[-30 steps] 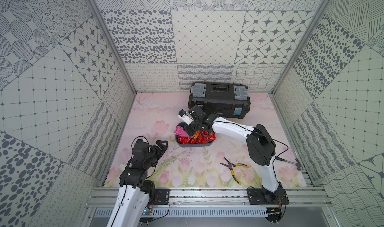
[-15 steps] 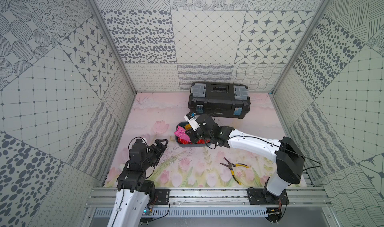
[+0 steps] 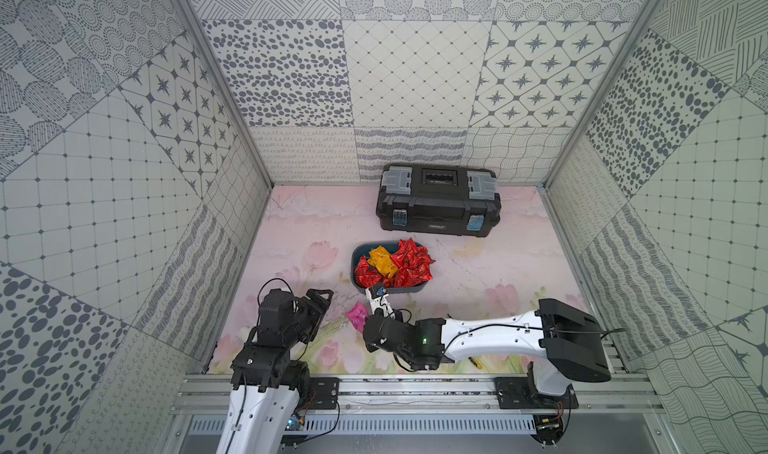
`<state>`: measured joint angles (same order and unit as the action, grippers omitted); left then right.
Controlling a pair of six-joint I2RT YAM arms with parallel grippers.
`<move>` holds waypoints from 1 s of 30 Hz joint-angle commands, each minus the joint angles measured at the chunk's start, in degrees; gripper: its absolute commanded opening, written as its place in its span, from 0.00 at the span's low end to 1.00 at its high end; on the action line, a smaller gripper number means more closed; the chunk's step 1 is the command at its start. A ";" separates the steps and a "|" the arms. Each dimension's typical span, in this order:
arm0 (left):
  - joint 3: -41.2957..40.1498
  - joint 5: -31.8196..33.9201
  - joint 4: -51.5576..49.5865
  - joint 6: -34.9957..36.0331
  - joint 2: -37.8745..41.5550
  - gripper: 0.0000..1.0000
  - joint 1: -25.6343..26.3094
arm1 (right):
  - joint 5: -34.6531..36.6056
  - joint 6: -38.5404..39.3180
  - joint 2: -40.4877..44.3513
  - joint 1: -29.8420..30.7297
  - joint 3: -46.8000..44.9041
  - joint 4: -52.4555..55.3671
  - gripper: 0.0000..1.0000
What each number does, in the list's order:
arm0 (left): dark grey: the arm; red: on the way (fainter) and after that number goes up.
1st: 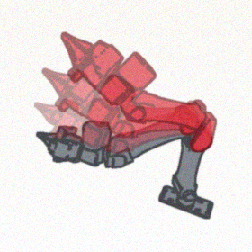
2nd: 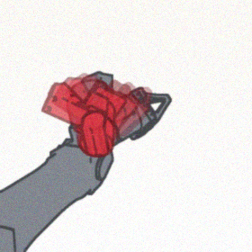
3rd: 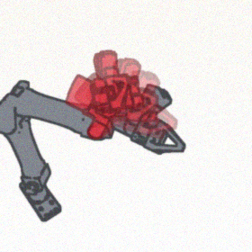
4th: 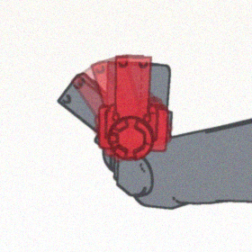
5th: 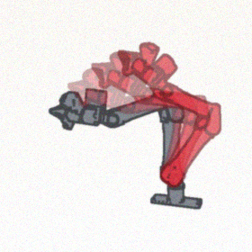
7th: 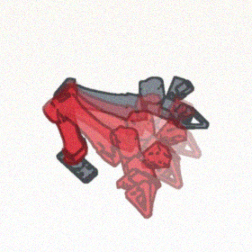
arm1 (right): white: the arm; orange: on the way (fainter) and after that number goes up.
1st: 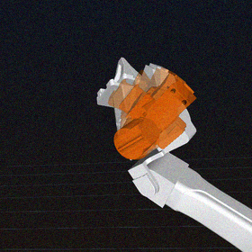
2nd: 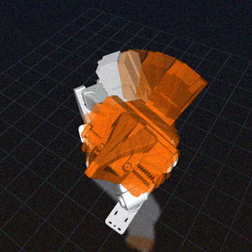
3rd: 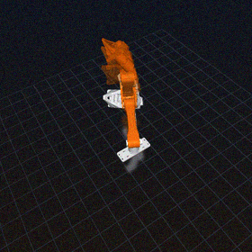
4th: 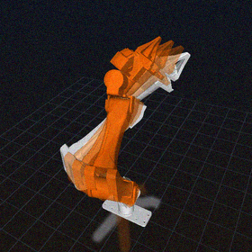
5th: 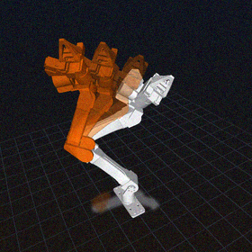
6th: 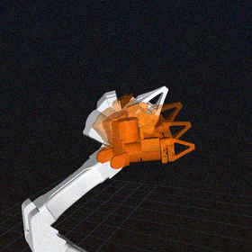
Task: Take the tea bags out of the storage box
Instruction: Place the tea bag at the center of the board.
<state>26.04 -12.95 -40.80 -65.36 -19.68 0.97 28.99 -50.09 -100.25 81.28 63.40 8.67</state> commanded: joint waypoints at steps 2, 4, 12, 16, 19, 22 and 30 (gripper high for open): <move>-0.39 1.96 -4.68 -1.48 0.60 0.81 -0.19 | 5.69 -12.93 -4.80 1.21 3.36 4.39 0.00; -0.67 1.73 -4.75 -1.42 0.51 0.80 -0.30 | 6.31 -16.18 -6.25 1.49 3.78 5.03 0.00; -1.58 -0.40 -3.27 0.18 -0.15 0.78 -0.19 | 6.91 -19.90 -8.79 2.20 4.41 5.48 0.21; -1.90 -3.39 -0.67 1.95 -2.49 0.74 -0.20 | 7.45 -17.99 -6.58 2.48 4.10 5.53 0.37; -1.37 -6.27 0.84 4.10 -4.69 0.70 -0.04 | 8.37 -14.18 -0.97 1.93 1.10 5.29 0.44; 0.32 -7.28 0.58 6.65 -7.00 0.67 1.59 | 4.05 -5.58 6.55 -0.83 -4.05 4.26 0.47; 4.60 1.58 -5.05 8.36 -10.07 0.65 14.88 | -13.83 7.95 30.50 -11.55 -17.78 7.88 0.48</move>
<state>28.53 -15.53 -42.65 -60.88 -28.49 9.58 22.22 -48.60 -74.35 71.29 49.12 14.28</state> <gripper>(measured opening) 0.647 0.476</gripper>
